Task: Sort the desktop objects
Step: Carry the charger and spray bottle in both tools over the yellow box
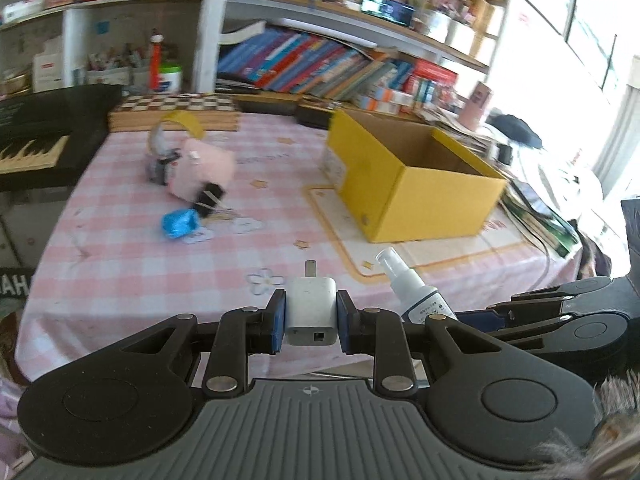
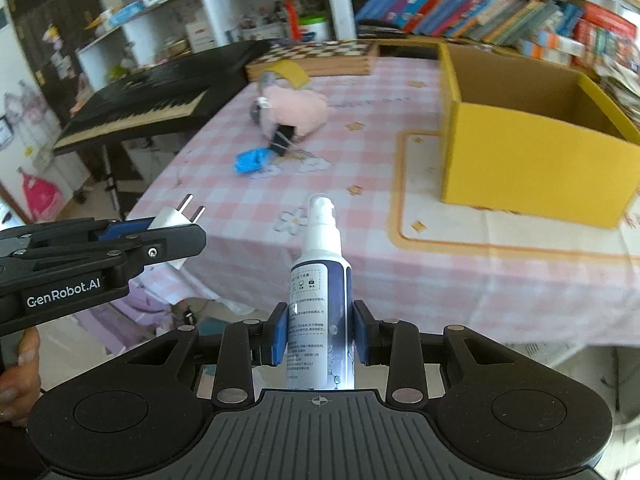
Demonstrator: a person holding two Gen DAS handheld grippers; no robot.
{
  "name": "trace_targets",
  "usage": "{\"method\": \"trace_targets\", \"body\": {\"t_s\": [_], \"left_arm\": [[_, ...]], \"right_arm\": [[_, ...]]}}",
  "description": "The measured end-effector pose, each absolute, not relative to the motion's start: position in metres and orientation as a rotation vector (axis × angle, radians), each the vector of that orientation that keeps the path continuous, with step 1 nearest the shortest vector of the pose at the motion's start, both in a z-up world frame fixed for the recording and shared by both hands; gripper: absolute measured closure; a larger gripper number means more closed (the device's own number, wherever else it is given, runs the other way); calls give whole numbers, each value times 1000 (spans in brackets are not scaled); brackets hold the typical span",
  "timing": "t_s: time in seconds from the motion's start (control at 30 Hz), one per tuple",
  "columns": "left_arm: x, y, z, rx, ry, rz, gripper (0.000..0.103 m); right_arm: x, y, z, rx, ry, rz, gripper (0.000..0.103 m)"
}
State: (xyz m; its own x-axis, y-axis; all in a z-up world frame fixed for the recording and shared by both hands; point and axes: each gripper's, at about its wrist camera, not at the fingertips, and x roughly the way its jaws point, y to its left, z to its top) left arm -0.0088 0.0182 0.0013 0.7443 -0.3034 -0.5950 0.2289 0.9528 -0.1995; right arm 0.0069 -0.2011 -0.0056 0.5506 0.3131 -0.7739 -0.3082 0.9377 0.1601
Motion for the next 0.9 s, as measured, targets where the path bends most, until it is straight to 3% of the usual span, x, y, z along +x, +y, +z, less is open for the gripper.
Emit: {"method": "trace_targets", "body": {"t_s": [0.9], "left_arm": [[13, -79, 1, -5, 686, -650, 80]], "right_arm": [[-33, -287, -4, 143, 918, 38, 70]]}}
